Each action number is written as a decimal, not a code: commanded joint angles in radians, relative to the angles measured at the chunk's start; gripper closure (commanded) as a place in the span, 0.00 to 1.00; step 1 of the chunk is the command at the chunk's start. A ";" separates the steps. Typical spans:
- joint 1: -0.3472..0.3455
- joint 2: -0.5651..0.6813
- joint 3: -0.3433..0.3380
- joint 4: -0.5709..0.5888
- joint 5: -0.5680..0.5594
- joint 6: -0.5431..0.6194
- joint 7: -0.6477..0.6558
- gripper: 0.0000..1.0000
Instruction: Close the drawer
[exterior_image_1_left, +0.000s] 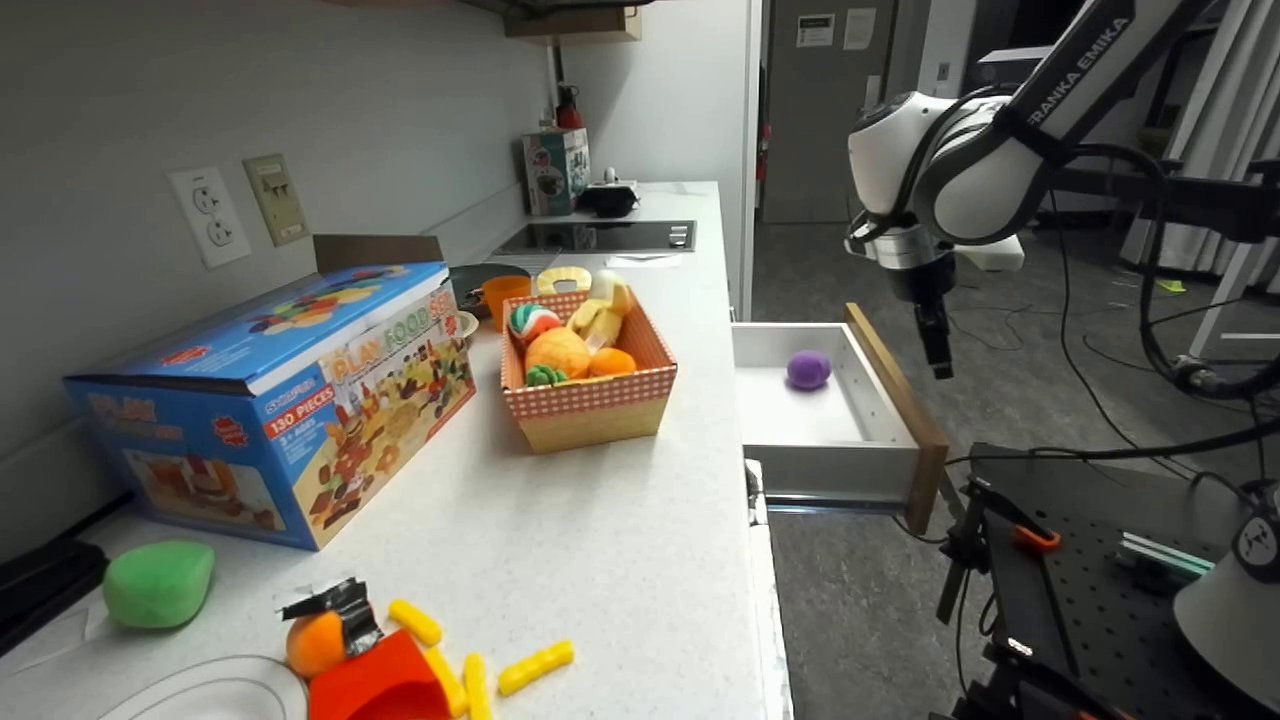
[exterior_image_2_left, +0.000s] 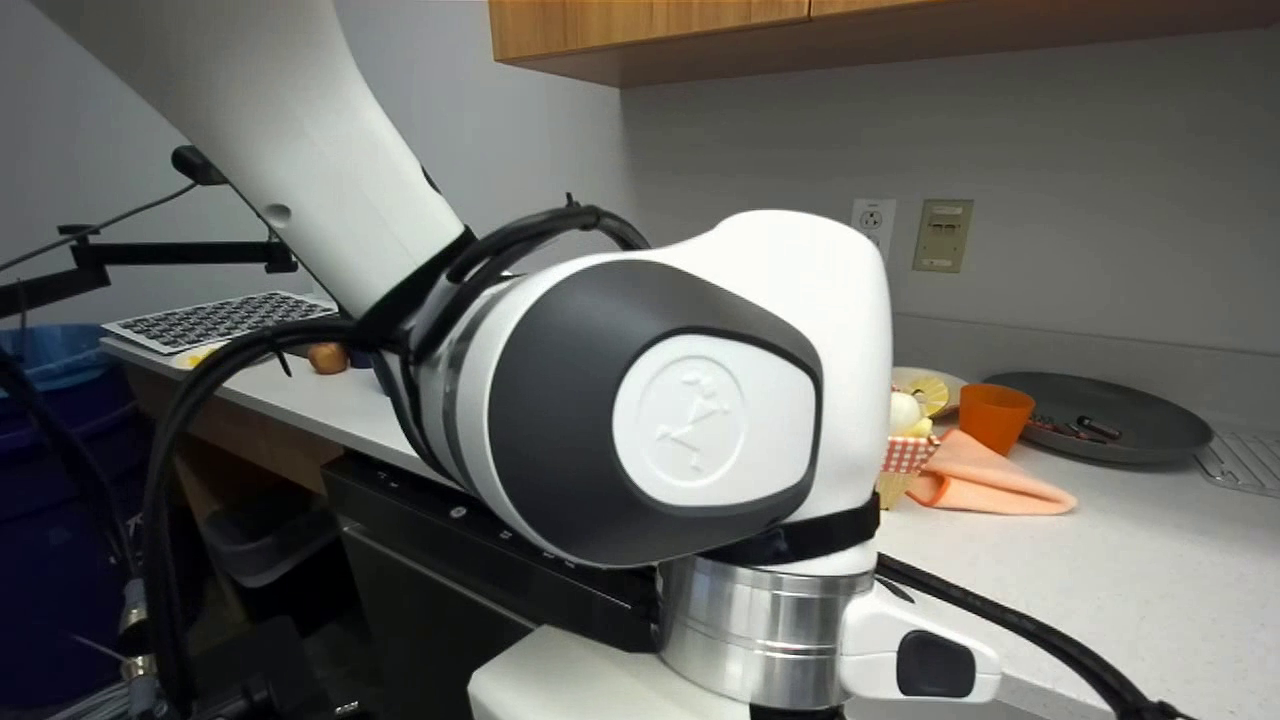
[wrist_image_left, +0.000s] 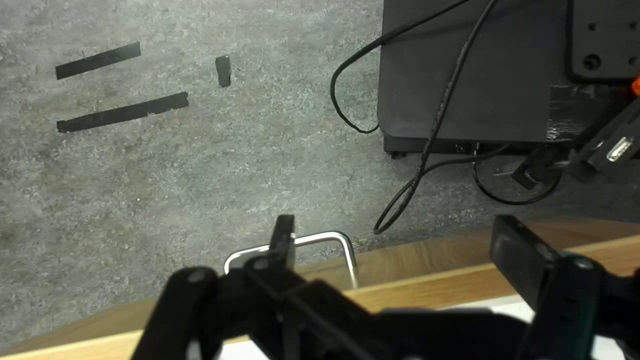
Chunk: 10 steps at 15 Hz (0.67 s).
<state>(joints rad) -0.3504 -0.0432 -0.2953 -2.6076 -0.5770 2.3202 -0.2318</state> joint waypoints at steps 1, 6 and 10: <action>0.011 0.011 -0.008 0.006 0.001 0.000 0.000 0.00; 0.005 0.112 -0.015 0.051 -0.031 0.051 0.054 0.00; 0.004 0.208 -0.030 0.087 -0.021 0.124 0.060 0.00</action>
<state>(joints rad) -0.3491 0.0682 -0.3083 -2.5713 -0.5789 2.3893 -0.1950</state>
